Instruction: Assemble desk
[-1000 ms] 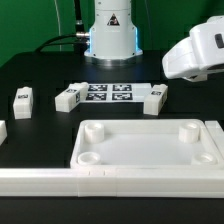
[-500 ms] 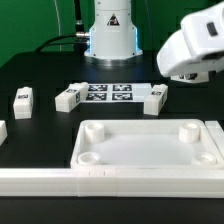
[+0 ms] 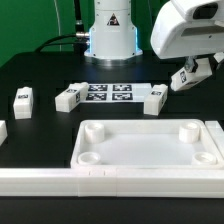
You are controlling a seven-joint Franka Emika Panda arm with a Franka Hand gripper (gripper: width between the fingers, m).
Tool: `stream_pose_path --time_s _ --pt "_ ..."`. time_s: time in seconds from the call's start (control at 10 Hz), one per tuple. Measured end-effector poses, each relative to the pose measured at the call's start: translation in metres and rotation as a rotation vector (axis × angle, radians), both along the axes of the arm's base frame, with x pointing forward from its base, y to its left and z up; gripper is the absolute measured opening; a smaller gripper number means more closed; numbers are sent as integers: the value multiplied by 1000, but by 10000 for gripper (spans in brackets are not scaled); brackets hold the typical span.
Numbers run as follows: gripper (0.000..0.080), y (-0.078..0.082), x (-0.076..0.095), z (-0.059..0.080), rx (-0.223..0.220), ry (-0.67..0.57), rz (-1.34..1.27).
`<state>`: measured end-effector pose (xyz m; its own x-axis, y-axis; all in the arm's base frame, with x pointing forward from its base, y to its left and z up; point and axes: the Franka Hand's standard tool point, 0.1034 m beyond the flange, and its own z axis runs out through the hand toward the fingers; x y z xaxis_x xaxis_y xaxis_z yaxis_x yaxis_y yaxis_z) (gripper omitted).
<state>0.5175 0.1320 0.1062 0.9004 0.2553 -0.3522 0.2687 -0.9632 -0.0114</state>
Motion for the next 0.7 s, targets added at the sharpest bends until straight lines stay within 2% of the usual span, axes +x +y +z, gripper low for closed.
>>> stream_pose_path --time_s 0.1,0.2,0.4,0.5,0.7 --pt "291 -2 7 8 22 -61 14" --pt "291 -6 15 25 34 -102 13" --pt "291 -8 34 45 71 -241 -10" --pt "291 -9 41 50 86 -300 -3" --pt "291 -7 46 48 117 -429 -2"
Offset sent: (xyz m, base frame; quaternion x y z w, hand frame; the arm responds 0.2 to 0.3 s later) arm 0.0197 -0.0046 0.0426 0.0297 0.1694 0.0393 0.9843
